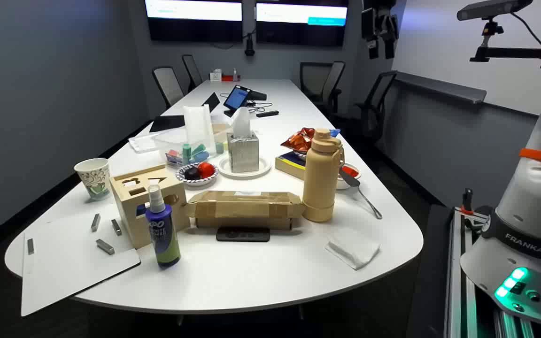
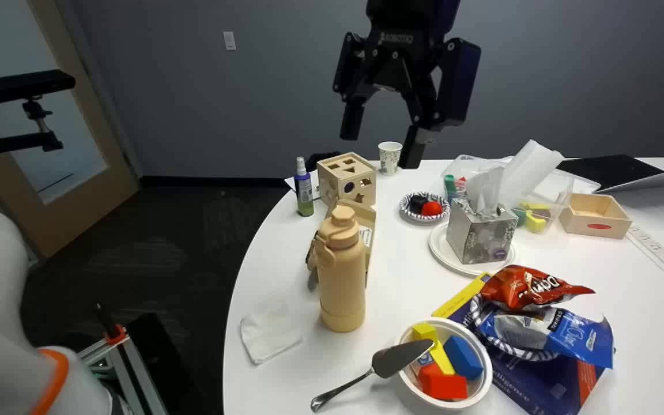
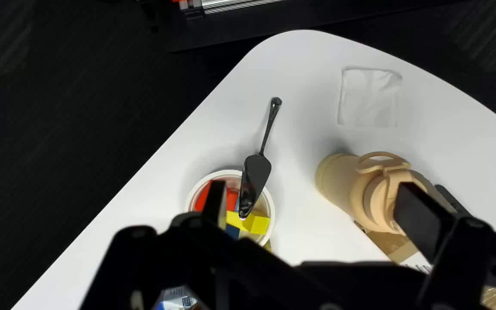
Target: Use the white napkin to wipe the table.
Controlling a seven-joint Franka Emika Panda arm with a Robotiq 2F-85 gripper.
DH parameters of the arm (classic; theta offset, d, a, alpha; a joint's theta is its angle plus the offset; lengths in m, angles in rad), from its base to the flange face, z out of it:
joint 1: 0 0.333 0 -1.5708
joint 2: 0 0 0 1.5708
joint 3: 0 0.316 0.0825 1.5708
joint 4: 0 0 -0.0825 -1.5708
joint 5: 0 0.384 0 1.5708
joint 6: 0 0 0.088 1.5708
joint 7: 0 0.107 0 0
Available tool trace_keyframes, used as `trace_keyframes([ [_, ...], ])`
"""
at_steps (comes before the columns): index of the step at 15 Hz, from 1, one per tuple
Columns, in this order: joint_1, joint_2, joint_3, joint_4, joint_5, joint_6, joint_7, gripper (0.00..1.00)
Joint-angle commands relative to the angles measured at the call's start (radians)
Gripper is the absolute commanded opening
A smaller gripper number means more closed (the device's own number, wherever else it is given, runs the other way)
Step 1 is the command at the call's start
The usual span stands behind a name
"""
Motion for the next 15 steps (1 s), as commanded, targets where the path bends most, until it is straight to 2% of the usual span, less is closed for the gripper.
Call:
trace_keyframes([
  [1,0.000,0.002,0.000,0.003,0.000,-0.003,-0.001,1.00],
  [5,-0.001,-0.002,-0.005,-0.013,0.014,0.012,-0.002,1.00],
  [15,-0.008,-0.159,-0.009,-0.489,0.110,0.306,0.011,1.00],
])
